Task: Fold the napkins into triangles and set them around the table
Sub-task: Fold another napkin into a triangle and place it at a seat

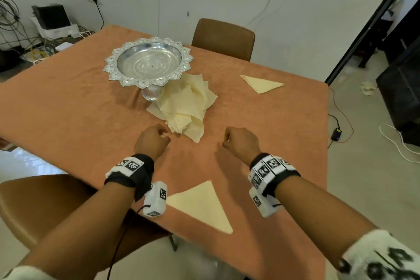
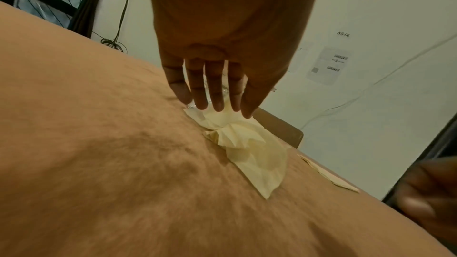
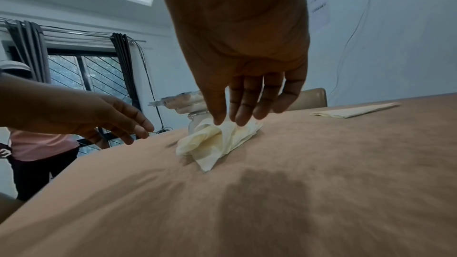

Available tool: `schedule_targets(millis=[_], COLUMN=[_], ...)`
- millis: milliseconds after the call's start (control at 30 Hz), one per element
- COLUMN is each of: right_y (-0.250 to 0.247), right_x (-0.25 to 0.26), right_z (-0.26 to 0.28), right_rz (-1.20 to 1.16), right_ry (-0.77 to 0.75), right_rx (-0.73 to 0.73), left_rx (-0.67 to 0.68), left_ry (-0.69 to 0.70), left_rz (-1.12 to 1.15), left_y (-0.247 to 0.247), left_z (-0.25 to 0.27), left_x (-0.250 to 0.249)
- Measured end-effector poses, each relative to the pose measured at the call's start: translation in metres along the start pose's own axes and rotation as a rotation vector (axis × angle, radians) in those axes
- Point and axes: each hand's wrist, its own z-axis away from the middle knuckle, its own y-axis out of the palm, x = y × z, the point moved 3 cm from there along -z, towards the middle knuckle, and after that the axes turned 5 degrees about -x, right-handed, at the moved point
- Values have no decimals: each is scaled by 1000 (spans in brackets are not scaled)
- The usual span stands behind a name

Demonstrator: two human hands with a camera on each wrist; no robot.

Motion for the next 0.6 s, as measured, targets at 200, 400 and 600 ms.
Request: schedule_targets(millis=[200, 400, 600], right_y=[25, 54, 25], right_x=[25, 20, -36], right_z=[-95, -152, -181], right_rz=[-145, -135, -375], right_ry=[-111, -316, -219], right_rx=[106, 27, 15], left_rx=[81, 133, 117], left_ry=[68, -112, -240], left_rz=[-111, -390, -367], left_y=[58, 109, 117], left_z=[-38, -47, -50], left_x=[-27, -26, -28])
